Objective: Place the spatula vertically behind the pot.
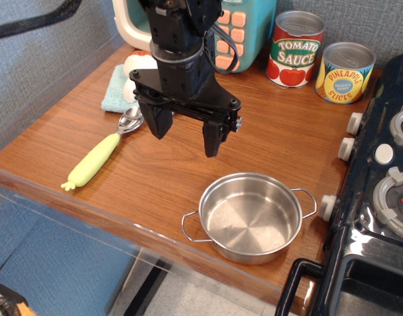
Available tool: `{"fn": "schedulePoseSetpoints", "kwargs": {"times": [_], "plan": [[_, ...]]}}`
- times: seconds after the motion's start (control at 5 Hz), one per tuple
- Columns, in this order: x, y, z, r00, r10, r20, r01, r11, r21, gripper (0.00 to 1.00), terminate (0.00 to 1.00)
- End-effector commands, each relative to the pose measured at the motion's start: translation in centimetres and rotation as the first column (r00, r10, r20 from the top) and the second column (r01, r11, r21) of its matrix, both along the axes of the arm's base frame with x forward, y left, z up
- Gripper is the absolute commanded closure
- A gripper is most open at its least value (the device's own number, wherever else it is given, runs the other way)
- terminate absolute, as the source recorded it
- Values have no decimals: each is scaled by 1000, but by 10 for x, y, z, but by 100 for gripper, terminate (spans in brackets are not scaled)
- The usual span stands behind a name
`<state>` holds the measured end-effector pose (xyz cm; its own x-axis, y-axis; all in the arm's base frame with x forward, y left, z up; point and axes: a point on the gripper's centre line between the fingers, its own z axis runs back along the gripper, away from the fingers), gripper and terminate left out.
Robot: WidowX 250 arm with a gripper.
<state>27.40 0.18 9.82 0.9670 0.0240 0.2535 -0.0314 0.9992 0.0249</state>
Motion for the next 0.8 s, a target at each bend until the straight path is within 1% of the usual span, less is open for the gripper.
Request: {"fn": "schedulePoseSetpoints", "kwargs": {"times": [0.0, 0.2, 0.4, 0.6], "plan": [[0, 0, 0, 1000, 0, 0, 0, 1000, 0, 0, 0], [-5, 29, -5, 999, 53, -9, -52, 998, 18, 0, 0], [-16, 67, -9, 995, 100, -18, -99, 994, 56, 0, 0], [-30, 108, -24, 987, 154, -43, -150, 984, 96, 0, 0]]}}
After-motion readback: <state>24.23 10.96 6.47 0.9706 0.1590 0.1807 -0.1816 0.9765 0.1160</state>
